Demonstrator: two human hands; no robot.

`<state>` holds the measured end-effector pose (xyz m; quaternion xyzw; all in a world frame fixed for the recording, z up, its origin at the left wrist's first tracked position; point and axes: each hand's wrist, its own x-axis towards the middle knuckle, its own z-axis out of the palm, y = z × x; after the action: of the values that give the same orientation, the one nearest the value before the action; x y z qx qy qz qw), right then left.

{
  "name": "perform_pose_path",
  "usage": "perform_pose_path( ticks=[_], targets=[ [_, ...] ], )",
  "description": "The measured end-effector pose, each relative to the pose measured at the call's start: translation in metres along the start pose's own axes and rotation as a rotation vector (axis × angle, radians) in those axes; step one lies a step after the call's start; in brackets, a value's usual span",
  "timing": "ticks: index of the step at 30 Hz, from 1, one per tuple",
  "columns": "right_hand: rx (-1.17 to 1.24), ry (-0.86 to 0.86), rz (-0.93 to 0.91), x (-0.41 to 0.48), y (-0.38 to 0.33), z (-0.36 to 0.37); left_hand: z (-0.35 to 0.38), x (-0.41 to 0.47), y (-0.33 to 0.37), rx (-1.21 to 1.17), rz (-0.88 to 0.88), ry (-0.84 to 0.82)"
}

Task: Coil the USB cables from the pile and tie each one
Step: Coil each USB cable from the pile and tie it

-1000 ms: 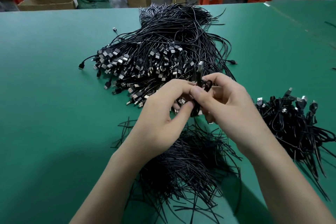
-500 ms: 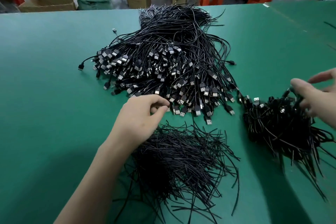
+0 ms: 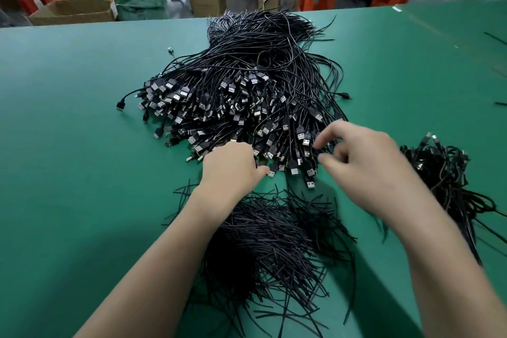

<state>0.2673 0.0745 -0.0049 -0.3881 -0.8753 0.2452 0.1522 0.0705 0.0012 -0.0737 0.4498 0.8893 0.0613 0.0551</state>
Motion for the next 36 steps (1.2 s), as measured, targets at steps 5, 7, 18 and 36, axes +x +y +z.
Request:
perform_pose_path(
  ticks=[5,7,18,36],
  targets=[
    [0.079,-0.033,-0.055,0.000,-0.007,0.020,-0.008,0.002,-0.020,-0.290,-0.007,-0.089],
    [0.114,-0.063,-0.035,0.000,-0.009,0.024,-0.023,-0.001,-0.030,-0.406,-0.006,-0.098],
    [0.842,-0.379,0.227,0.000,-0.027,0.047,-0.093,-0.073,-0.018,-0.797,0.340,-0.308],
    [1.342,-0.529,0.089,-0.017,-0.052,0.031,-0.076,-0.060,-0.022,-0.642,0.610,-0.014]
  ],
)
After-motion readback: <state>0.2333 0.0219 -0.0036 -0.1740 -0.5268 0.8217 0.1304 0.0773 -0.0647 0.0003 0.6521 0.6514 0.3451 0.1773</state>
